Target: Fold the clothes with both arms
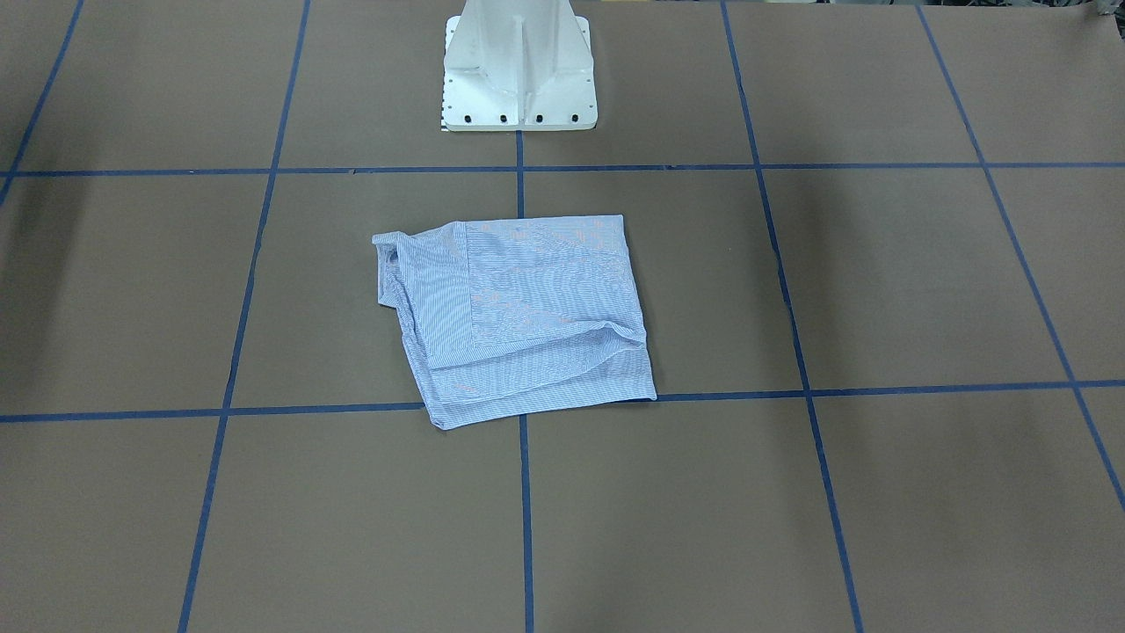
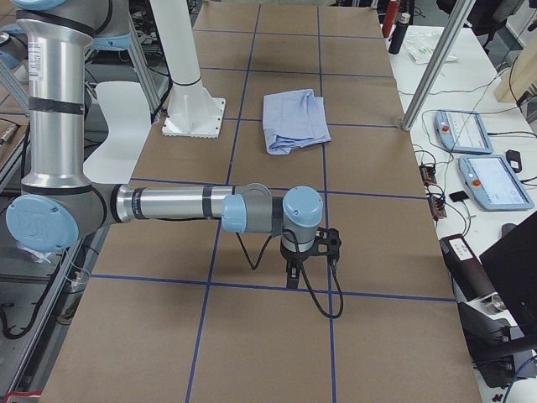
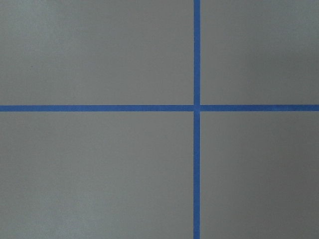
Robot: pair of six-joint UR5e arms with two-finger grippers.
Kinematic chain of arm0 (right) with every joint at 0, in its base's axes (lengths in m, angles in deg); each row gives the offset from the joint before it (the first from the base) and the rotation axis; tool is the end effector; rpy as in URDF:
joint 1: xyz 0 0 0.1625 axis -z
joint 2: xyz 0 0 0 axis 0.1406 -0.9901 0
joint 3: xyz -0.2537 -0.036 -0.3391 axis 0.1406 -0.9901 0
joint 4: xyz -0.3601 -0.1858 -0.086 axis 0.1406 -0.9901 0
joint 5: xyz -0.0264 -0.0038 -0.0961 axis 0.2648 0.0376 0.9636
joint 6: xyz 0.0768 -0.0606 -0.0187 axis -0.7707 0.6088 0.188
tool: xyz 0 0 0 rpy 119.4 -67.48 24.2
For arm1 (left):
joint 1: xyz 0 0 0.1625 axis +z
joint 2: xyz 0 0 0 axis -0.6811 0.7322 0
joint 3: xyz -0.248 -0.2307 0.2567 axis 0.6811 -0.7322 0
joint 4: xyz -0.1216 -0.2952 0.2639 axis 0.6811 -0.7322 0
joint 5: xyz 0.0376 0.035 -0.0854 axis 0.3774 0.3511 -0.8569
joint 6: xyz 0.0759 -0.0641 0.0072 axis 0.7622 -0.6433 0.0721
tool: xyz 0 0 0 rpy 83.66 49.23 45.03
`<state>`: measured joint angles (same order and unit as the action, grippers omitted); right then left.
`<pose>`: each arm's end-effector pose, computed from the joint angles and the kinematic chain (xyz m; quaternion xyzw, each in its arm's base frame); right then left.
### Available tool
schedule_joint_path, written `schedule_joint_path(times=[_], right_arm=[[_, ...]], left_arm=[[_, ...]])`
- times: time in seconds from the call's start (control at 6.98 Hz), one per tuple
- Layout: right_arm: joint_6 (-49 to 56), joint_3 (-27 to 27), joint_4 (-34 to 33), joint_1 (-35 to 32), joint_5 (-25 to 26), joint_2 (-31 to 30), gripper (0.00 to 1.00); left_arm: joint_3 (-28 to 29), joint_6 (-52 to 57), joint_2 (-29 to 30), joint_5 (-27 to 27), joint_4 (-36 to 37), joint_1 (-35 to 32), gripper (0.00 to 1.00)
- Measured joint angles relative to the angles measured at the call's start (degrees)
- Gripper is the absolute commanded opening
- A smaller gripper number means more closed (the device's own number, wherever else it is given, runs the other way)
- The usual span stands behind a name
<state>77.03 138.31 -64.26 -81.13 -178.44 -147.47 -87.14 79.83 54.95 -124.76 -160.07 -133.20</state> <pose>0.0582 -0.4596 0.6323 -0.0078 -0.3727 0.0248 0.9276 -0.0680 -0.5074 0.6283 0.0089 0.3649 -0.0014 0.9310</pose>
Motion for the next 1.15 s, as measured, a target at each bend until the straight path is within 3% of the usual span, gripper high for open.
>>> schedule_joint_path(times=[1.15], right_arm=[[-5.5,-0.1,0.6,0.0,-3.1,-0.2,1.00]], left_arm=[[0.0,-0.2,0.0,0.0,0.0,0.0,0.99]])
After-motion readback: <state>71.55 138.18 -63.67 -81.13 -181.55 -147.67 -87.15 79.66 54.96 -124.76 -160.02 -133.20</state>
